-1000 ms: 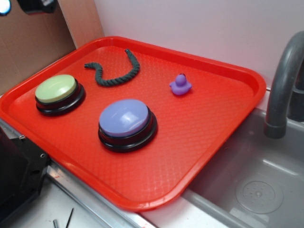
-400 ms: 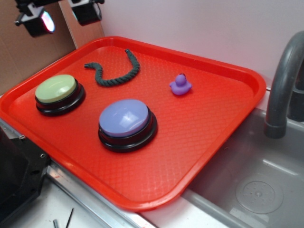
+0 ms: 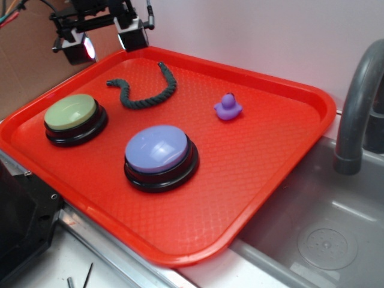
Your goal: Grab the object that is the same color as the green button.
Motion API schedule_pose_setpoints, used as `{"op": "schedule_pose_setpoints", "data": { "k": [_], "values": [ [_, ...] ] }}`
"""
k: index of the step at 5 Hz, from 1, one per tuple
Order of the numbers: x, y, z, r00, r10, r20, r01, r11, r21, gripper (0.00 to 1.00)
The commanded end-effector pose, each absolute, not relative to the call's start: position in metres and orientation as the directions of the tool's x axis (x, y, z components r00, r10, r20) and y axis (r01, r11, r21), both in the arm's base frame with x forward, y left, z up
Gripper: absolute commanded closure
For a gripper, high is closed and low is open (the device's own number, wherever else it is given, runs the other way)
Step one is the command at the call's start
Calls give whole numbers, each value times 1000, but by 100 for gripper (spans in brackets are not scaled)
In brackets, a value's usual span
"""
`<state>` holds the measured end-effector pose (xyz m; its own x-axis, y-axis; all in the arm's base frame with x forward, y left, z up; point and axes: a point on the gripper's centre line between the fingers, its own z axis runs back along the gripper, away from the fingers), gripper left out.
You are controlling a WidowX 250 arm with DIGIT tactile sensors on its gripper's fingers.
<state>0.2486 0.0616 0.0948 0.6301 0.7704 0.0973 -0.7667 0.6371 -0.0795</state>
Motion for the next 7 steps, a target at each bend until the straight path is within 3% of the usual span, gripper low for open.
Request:
{"op": "schedule_pose_setpoints", "data": {
  "k": [1, 3, 4, 5, 6, 7],
  "values": [
    [275, 95, 65, 578, 811, 91, -808, 584, -75, 0],
    [274, 109, 25, 562, 825, 60, -820, 566, -87, 0],
    [275, 108, 12, 569, 820, 55, -814, 571, -103, 10],
    [273, 107, 11, 557, 828, 63, -816, 560, -141, 100],
    [275, 107, 12, 565, 822, 72, -810, 569, -140, 100],
    [281, 105, 14, 639, 768, 51, -760, 640, -111, 100]
  ]
}}
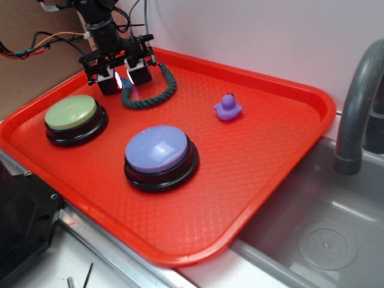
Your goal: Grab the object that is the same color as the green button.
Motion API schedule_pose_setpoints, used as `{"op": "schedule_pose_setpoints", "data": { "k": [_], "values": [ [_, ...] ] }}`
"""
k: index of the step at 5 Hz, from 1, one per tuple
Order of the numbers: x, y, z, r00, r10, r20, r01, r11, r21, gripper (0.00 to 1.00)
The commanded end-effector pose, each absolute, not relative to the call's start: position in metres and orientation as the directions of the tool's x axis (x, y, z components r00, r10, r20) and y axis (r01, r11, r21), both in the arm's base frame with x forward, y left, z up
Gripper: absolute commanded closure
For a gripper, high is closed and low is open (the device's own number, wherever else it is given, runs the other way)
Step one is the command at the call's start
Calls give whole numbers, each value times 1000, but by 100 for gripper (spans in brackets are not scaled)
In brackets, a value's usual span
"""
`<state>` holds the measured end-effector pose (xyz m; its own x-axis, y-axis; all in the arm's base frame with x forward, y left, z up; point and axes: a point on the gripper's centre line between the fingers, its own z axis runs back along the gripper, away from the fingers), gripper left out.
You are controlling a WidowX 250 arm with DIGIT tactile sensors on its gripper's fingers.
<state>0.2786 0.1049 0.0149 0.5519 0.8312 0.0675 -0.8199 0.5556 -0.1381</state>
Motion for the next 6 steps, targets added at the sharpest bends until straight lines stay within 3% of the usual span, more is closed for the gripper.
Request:
{"op": "schedule_pose_setpoints", "data": {
  "k": [1, 2, 3, 4, 5, 6],
  "values": [
    [287, 93, 29, 702, 711, 47, -707, 703, -70, 100],
    [289, 78, 55, 761, 645, 73, -641, 764, -67, 100],
    [287, 52, 101, 856, 509, 90, -506, 861, -52, 100],
    [281, 17, 142, 899, 428, 97, -421, 903, -79, 100],
    [267, -5, 184, 920, 368, 132, -353, 927, -126, 100],
    [254, -10, 217, 933, 347, 99, -320, 923, -214, 100]
  ]
}}
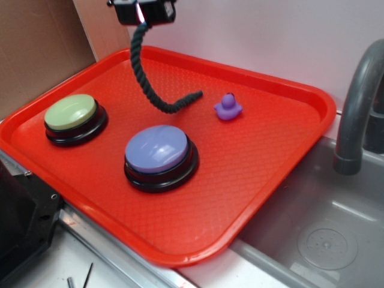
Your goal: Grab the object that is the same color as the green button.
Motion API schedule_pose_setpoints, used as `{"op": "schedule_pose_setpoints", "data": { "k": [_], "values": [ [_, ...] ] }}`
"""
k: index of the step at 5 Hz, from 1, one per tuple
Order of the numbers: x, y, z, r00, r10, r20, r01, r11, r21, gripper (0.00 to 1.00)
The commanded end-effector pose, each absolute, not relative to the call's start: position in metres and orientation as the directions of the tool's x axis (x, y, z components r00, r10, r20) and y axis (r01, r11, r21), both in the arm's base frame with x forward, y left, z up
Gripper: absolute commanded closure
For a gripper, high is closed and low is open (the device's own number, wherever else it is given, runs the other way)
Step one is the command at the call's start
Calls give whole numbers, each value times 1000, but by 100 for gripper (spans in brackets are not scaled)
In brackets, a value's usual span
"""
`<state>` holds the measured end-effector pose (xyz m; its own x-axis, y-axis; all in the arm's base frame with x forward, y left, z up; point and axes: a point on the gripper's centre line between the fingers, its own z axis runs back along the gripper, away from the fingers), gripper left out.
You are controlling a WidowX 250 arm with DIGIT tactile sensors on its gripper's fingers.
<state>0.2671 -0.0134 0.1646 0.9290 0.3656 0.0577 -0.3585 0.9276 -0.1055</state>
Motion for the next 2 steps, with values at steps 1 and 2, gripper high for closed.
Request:
{"op": "schedule_pose_setpoints", "data": {
  "k": [1, 2],
  "values": [
    [249, -9, 223, 931, 356, 80, -330, 915, -234, 100],
    [249, 1, 222, 929, 369, 40, -350, 908, -232, 100]
  ]
}}
